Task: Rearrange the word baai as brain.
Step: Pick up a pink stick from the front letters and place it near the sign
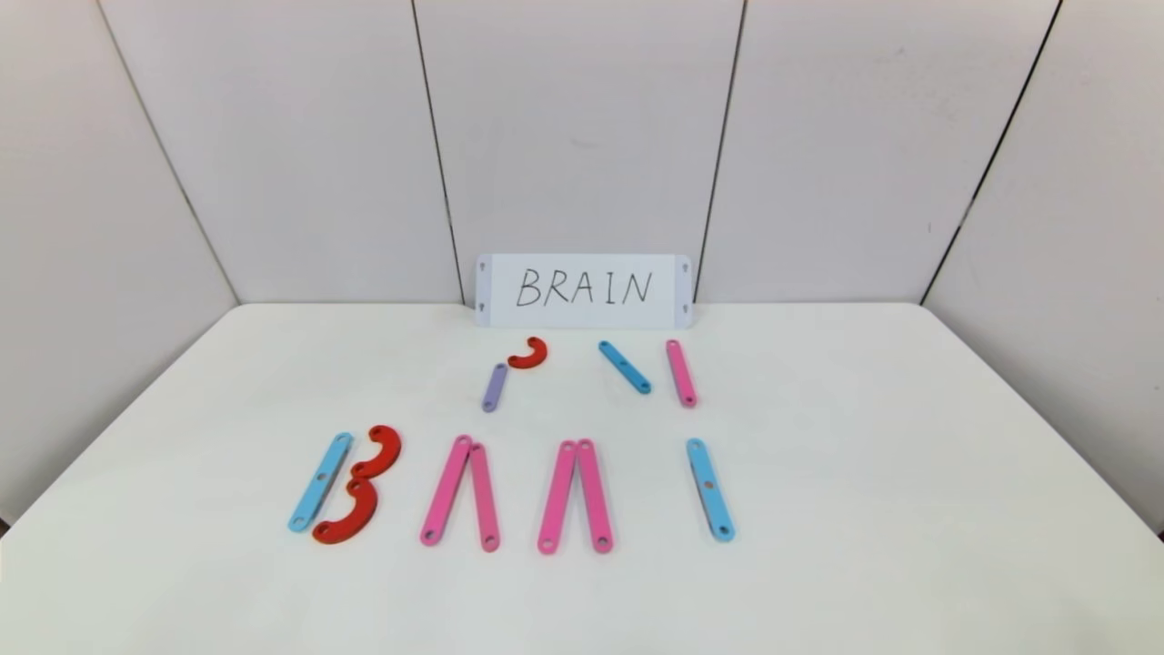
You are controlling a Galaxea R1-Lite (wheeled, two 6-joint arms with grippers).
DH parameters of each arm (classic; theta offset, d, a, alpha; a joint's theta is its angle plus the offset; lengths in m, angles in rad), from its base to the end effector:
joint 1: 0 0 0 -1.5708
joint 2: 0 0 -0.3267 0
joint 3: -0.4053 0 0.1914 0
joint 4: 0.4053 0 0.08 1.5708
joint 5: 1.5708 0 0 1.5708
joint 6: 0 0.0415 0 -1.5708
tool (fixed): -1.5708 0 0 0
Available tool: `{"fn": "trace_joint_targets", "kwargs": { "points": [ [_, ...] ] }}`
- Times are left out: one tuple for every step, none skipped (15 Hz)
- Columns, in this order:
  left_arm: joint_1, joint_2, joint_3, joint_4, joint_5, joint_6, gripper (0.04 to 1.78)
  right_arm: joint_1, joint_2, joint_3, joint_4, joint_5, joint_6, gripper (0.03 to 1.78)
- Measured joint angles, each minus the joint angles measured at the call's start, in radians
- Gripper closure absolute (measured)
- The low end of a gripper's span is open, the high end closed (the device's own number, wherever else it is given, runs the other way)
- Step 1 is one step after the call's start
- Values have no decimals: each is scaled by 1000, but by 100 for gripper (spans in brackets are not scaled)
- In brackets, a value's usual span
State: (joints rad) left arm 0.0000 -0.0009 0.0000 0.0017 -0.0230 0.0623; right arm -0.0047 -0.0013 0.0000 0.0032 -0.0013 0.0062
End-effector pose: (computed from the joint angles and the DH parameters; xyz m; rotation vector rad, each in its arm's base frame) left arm -0.0294 -0.0010 0.0752 0.0623 0.0001 -0.0230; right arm -0.0294 0.0001 0.0750 0.0062 0.0019 -0.0060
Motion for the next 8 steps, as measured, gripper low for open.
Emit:
{"fn": "trace_joint_targets", "kwargs": {
  "points": [
    [0, 0, 0, 0, 0, 0, 8, 0, 0, 0, 0, 0, 1, 8],
    [0, 0, 0, 0, -1, 1, 8, 0, 0, 0, -1, 0, 0, 8],
    [0, 0, 0, 0, -1, 2, 8, 0, 0, 0, -1, 0, 0, 8],
    [0, 0, 0, 0, -1, 3, 8, 0, 0, 0, -1, 0, 0, 8],
    [0, 0, 0, 0, -1, 3, 8, 0, 0, 0, -1, 0, 1, 8],
    [0, 0, 0, 1, -1, 3, 8, 0, 0, 0, -1, 0, 1, 8],
    [0, 0, 0, 1, -1, 1, 8, 0, 0, 0, -1, 0, 1, 8],
    [-1, 0, 0, 0, -1, -2, 8, 0, 0, 0, 0, 0, -2, 8]
  ]
}}
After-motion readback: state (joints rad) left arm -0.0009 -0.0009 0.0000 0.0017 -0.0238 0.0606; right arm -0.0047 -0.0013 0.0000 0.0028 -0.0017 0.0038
